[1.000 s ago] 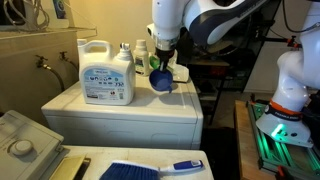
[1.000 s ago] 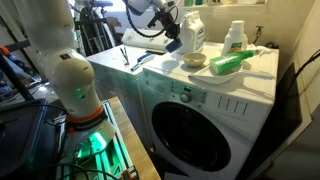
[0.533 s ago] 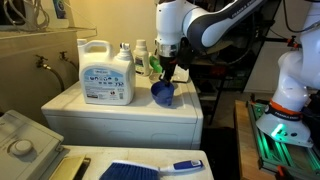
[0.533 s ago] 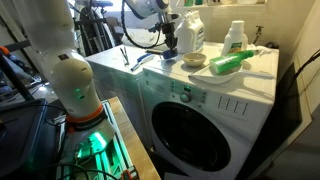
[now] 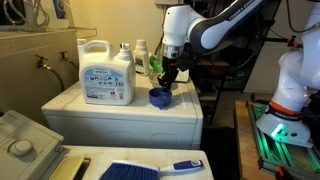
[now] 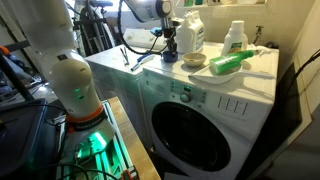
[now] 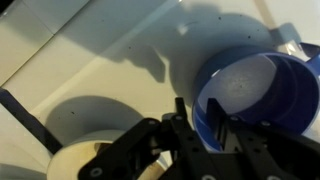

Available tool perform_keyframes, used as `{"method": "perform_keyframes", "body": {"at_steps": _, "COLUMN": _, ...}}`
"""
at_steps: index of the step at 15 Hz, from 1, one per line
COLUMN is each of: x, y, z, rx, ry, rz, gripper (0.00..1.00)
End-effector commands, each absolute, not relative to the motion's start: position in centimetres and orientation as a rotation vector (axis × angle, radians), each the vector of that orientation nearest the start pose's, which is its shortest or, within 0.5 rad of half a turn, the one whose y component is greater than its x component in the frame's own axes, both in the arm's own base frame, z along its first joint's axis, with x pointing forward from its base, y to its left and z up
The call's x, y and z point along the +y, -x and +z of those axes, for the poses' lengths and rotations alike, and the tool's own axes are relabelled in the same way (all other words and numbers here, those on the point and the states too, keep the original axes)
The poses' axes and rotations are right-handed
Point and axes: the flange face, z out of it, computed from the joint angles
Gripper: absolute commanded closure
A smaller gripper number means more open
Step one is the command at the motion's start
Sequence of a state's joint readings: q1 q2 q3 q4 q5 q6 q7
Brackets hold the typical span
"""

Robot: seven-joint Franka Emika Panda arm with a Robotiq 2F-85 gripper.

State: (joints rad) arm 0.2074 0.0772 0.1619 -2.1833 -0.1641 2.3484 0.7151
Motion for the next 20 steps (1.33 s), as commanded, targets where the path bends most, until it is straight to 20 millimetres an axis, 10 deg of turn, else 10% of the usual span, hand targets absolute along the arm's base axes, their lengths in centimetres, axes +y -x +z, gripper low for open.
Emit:
{"method": "perform_keyframes", "body": {"at_steps": 1, "x": 18.3, "y": -50.4, "z": 38.8, "rx": 0.481, "ry": 3.136, "rz": -0.278, "gripper": 0.40}}
{"method": "perform_keyframes", "body": {"at_steps": 6, "x": 17.7, "y": -49.6, "z": 45.8, "rx": 0.472, "ry": 3.127, "rz": -0.428, "gripper": 0.01}}
{"method": "perform_keyframes", "body": {"at_steps": 13, "x": 14.6, "y": -46.2, "z": 53.9, "rx": 0.727, "ry": 3.348, "rz": -0.380, "gripper": 0.00}}
{"method": "perform_keyframes", "body": {"at_steps": 20, "x": 15.0, "y": -46.1, "z": 54.7, "rx": 0.709, "ry": 3.356, "rz": -0.353, "gripper": 0.00}}
